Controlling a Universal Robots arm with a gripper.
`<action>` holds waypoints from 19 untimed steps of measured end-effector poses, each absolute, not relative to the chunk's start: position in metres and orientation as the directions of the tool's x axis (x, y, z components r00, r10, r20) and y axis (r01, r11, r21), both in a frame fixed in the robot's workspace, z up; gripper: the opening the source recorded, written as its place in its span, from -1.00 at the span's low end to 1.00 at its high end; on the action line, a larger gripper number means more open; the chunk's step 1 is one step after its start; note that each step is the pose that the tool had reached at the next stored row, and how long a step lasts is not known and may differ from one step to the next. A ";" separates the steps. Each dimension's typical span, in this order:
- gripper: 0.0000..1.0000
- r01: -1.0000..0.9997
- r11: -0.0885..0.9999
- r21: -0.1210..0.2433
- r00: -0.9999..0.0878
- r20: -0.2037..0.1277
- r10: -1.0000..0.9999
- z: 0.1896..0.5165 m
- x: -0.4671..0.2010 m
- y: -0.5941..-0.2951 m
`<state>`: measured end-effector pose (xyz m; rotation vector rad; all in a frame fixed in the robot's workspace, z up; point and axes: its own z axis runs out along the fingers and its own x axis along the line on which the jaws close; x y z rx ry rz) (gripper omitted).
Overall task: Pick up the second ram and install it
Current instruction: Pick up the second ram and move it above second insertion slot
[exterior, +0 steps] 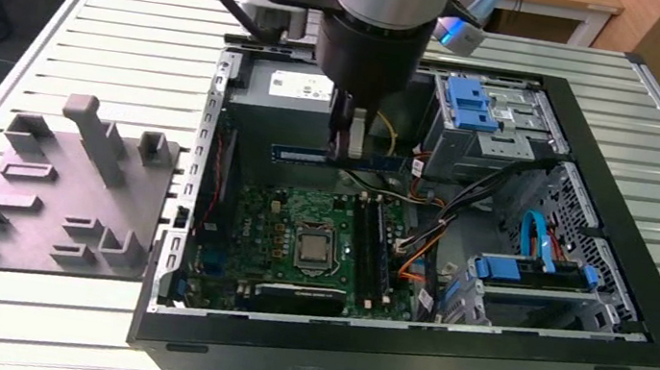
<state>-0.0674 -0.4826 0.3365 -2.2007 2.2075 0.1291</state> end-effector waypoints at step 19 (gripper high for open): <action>-0.73 -0.999 0.002 0.043 -0.005 -0.074 -0.997 0.311 -0.040 -0.506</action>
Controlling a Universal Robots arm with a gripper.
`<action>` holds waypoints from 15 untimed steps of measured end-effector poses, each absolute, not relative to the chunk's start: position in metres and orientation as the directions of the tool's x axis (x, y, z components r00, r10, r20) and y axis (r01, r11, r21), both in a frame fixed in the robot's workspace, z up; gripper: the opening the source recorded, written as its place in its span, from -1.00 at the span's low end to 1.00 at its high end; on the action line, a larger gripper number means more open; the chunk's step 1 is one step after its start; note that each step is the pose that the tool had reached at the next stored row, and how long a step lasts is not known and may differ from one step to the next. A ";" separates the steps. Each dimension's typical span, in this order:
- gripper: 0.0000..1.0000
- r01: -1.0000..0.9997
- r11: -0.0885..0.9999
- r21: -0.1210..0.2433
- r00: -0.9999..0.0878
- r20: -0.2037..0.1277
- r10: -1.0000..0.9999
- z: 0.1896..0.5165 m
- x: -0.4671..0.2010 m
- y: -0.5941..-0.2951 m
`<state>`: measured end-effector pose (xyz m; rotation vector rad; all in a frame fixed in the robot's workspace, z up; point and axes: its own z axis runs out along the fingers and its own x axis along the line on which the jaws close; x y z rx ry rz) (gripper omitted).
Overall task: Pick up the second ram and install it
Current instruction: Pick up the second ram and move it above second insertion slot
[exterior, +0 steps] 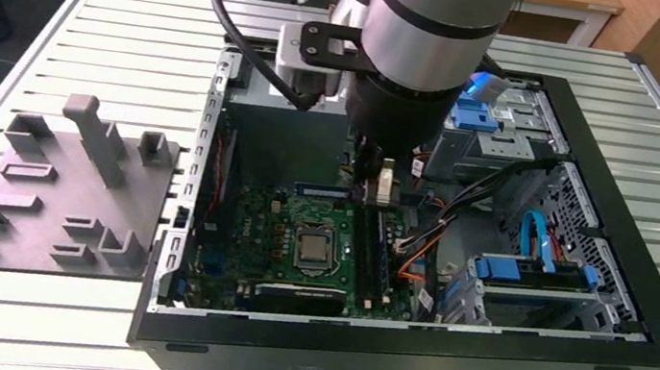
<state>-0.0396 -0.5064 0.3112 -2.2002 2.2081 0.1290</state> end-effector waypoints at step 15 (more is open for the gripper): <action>-0.73 -0.999 0.002 0.043 -0.005 -0.074 -0.997 0.294 -0.041 -0.509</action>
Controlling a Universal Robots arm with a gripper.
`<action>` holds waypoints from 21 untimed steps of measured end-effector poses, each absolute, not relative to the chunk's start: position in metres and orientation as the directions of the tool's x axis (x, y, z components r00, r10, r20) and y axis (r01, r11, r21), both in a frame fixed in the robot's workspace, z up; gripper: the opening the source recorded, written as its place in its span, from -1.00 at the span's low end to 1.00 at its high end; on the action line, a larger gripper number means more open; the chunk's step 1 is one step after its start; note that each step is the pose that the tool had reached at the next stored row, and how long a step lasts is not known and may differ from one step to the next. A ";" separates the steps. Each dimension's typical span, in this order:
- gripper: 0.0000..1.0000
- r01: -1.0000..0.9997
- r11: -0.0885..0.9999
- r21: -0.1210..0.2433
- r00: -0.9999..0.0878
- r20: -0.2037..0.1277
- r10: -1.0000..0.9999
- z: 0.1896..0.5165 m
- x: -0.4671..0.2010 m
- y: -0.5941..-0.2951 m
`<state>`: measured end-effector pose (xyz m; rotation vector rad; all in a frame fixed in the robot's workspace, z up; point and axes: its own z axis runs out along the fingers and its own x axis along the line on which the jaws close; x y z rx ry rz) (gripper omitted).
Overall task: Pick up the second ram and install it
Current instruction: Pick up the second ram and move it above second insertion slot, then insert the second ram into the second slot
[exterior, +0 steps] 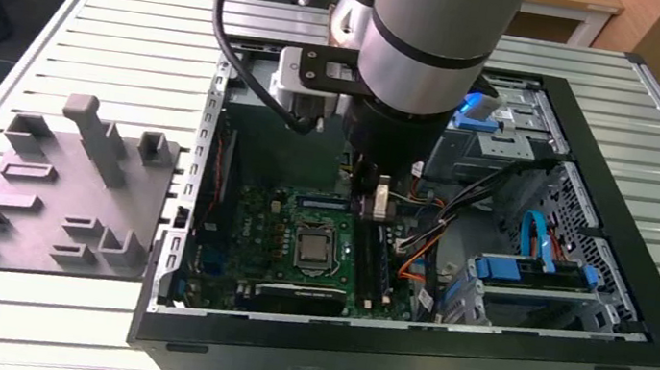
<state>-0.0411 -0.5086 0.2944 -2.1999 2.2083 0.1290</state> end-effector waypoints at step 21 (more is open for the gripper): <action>-0.73 -0.997 0.065 0.043 -0.068 -0.074 -0.995 0.294 -0.041 -0.509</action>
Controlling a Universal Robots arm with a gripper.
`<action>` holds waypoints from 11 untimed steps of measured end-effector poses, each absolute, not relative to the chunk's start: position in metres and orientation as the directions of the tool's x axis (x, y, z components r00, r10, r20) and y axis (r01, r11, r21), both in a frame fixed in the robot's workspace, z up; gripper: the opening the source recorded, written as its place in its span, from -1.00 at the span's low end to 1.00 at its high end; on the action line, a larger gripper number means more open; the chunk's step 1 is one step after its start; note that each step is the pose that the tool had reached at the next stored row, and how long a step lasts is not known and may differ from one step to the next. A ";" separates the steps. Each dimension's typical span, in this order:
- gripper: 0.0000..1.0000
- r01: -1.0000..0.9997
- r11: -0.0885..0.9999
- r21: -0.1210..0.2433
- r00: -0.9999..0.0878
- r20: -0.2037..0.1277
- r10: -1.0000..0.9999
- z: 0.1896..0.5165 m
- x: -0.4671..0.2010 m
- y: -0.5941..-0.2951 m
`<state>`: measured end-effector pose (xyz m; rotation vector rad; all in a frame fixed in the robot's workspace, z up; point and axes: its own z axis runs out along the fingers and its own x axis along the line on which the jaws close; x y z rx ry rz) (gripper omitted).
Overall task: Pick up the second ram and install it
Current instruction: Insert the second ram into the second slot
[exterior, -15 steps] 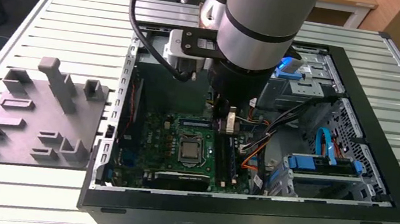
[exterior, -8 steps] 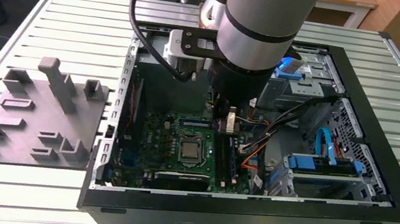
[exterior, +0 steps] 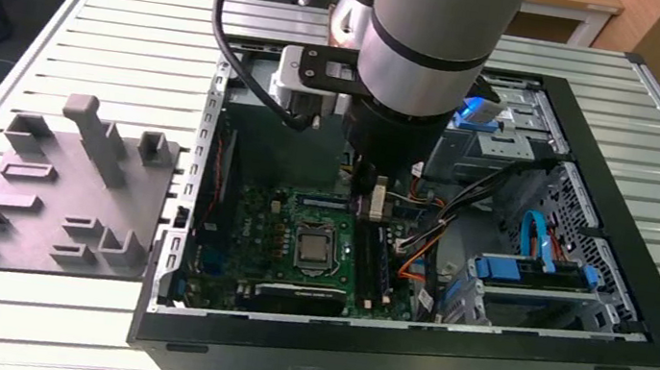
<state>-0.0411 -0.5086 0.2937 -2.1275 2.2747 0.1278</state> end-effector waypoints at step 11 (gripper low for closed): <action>-0.73 -0.985 0.167 0.043 -0.169 -0.074 -0.983 0.294 -0.041 -0.509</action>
